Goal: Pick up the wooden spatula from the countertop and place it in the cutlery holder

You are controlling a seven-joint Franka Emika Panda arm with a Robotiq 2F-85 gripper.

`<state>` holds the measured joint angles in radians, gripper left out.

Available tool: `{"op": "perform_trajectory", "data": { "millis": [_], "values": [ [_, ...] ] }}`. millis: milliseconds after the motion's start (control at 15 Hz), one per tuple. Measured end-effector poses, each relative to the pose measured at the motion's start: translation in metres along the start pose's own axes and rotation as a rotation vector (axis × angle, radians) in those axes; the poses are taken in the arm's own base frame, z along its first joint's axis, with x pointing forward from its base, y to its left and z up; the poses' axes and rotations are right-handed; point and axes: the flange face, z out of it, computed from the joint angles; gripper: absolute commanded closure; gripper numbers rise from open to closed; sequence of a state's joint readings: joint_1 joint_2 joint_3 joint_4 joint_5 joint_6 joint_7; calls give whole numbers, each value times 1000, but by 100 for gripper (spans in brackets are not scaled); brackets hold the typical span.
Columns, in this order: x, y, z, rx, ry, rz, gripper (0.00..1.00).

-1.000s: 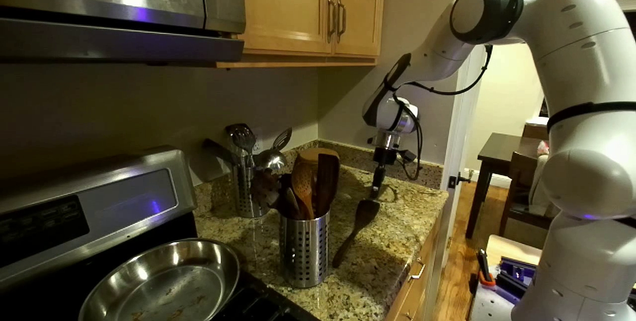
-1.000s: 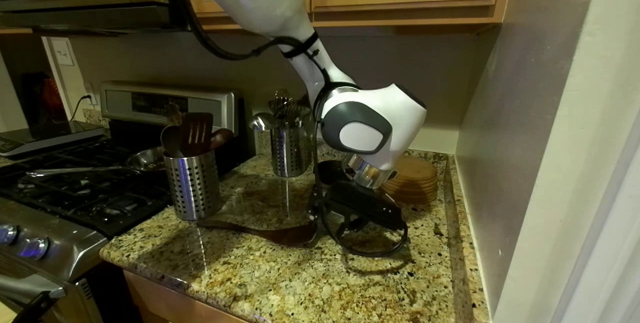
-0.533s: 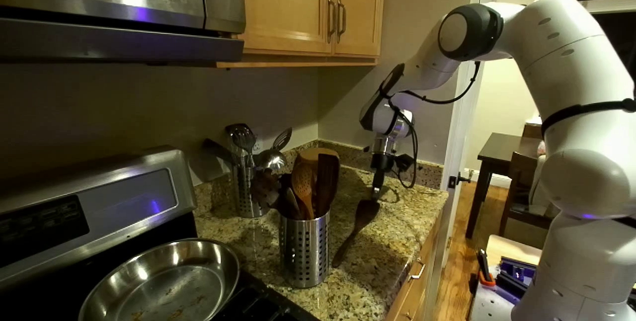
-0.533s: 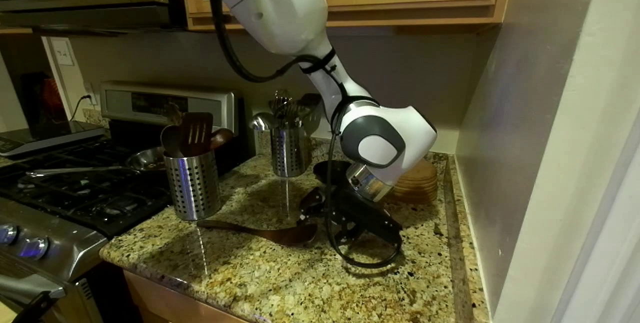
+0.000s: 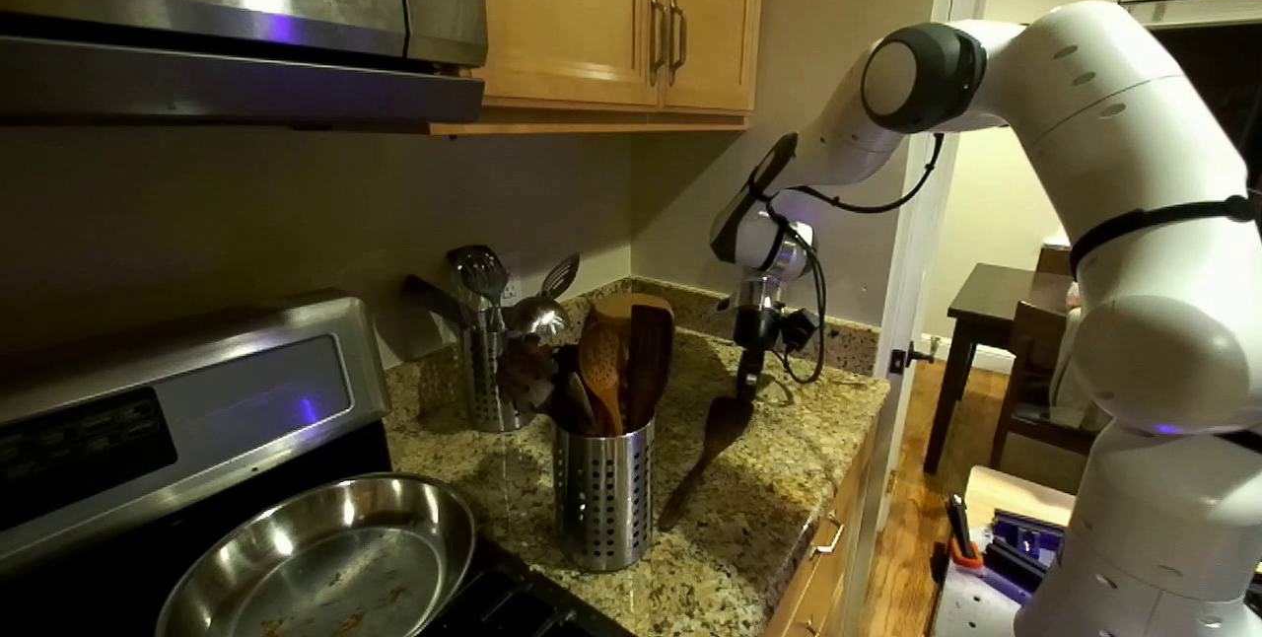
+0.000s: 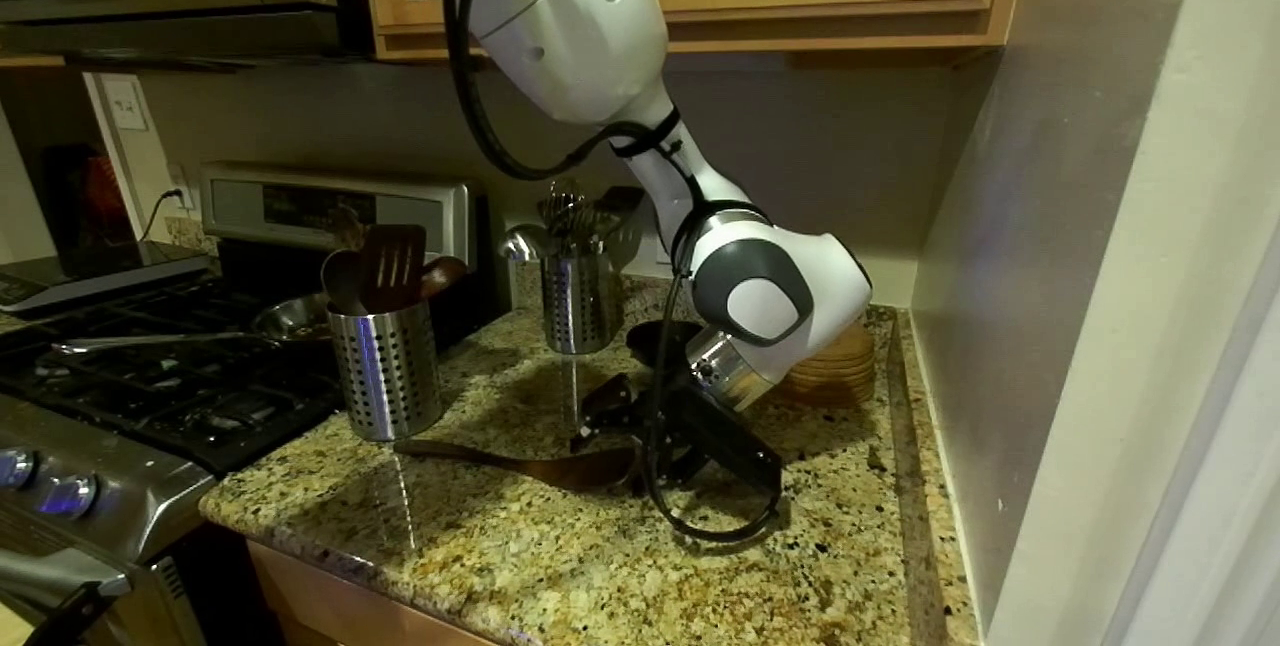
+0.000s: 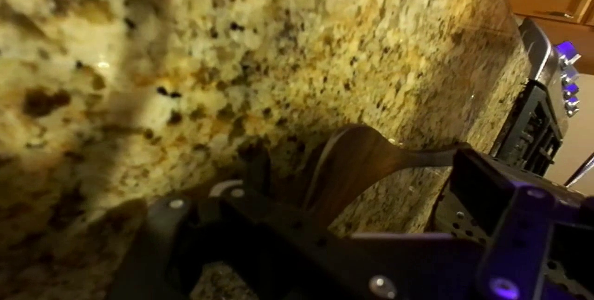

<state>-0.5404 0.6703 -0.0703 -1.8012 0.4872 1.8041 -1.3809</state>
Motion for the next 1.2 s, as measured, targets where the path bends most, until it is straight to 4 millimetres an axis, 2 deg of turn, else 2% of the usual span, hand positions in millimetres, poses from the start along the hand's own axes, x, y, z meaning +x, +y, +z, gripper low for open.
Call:
{"op": "perform_trajectory", "data": {
  "millis": [67,133,200,333,400,933,1200],
  "values": [
    [0,-1,2,12,-2,-5,0],
    [0,-2,3,22,-3,-10,5],
    [-1,-2,5,29,-1,-12,27],
    [0,-1,7,35,12,-9,32],
    [0,-1,7,37,21,-6,37],
    [1,3,12,56,83,9,92],
    [-1,4,10,56,107,18,97]
  ]
}}
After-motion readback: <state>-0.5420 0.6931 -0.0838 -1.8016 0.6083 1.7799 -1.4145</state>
